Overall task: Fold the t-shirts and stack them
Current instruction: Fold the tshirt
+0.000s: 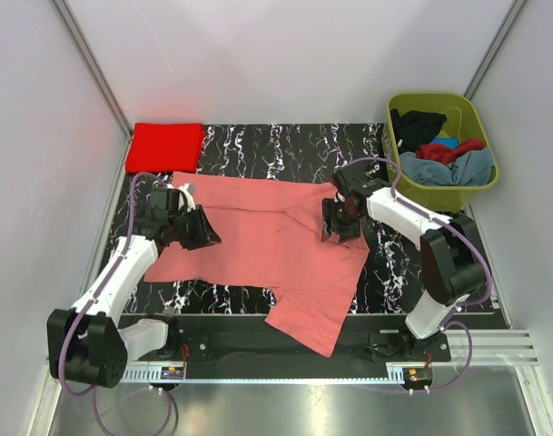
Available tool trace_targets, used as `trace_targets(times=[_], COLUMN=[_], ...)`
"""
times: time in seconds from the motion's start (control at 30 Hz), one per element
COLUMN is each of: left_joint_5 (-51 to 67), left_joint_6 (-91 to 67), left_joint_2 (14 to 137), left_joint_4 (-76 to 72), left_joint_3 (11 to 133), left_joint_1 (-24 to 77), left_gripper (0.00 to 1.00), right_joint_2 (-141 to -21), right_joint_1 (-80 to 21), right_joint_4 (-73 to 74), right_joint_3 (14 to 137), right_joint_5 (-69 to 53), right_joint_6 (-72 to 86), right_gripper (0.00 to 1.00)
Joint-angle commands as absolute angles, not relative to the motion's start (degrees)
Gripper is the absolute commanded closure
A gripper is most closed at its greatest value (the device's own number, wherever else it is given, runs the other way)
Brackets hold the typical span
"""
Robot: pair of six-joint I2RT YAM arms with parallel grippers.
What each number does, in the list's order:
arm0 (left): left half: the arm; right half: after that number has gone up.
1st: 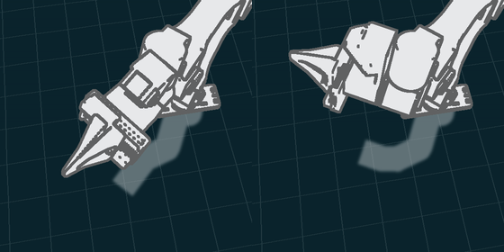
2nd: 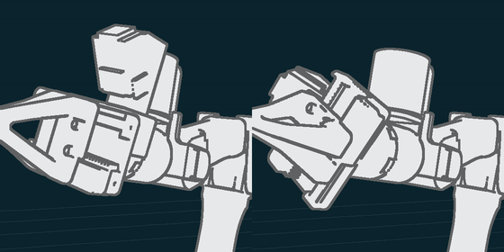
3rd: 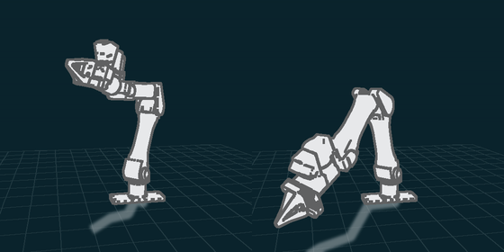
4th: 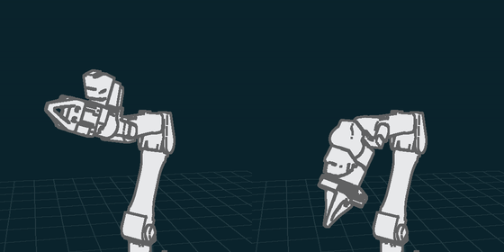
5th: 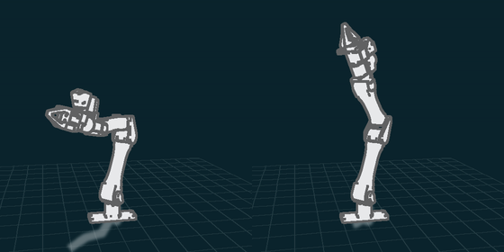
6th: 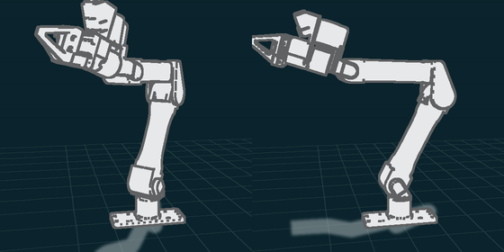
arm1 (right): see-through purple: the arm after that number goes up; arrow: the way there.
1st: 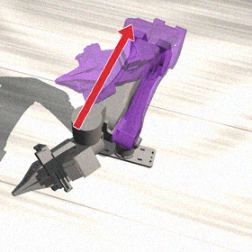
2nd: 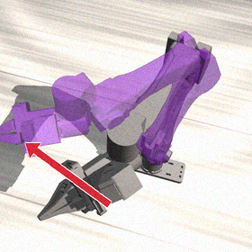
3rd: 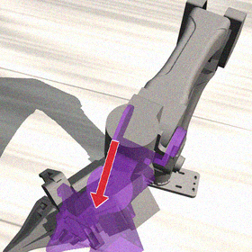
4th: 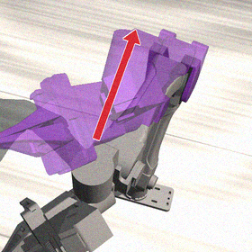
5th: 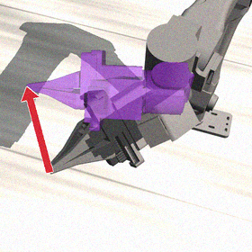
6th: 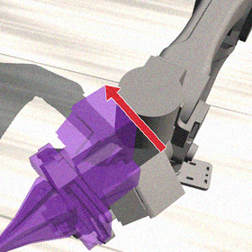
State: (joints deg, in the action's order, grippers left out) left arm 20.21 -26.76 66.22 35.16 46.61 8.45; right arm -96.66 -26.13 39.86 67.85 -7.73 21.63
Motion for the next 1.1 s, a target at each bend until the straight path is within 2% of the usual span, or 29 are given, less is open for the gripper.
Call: trace_targets(times=[0.0, 0.03, 0.17, 0.47, 0.53, 0.7, 0.9, 0.97, 1.03, 1.07], left_joint_5=[23.9, 23.8, 23.6, 21.9, 21.2, 20.4, 20.9, 21.0, 20.6, 20.6], left_joint_6=[-25.8, -25.9, -25.9, -25.6, -25.2, -24.7, -24.3, -23.7, -23.5, -23.3], left_joint_2=[62.8, 62.5, 61.4, 62.3, 62.8, 64.1, 65.1, 64.7, 63.6, 63.2], left_joint_4=[34.8, 34.8, 35.0, 37.3, 37.8, 38.4, 39.4, 39.9, 40.1, 40.2], left_joint_3=[44.4, 44.0, 43.4, 46.8, 47.4, 47.9, 48.1, 48.1, 47.6, 47.2], left_joint_1=[8.6, 8.5, 8.5, 8.5, 8.5, 8.5, 8.5, 8.5, 8.6, 8.5], left_gripper=[0.69, 0.69, 0.69, 0.69, 0.69, 0.69, 0.71, 0.71, 0.71, 0.71], right_joint_2=[-94.9, -94.9, -97.5, -103.8, -104.8, -110.1, -120.5, -120.4, -116.6, -113.4], right_joint_1=[-26.3, -26.5, -26.9, -27.9, -27.8, -27.2, -24.5, -24.4, -24.5, -24.5], right_joint_4=[38.5, 38.1, 38.1, 37.5, 37.4, 36.0, 39.6, 43.5, 44.5, 44.6], right_joint_3=[66.9, 66.5, 67.8, 72.4, 74.5, 82.1, 102.8, 105.2, 103.6, 102.3], right_joint_5=[-7.7, -7.1, -6.3, 9.0, 14.5, 19.2, 19.0, 16.3, 13.4, 9.6], right_joint_6=[22.4, 22.2, 21.7, 20.7, 19.6, 17.7, 15.6, 15.2, 17.4, 19.9], right_gripper=[0.4, 0.32, 0.28, 0.38, 0.4, 0.43, 0.41, 0.36, 0.33, 0.28])
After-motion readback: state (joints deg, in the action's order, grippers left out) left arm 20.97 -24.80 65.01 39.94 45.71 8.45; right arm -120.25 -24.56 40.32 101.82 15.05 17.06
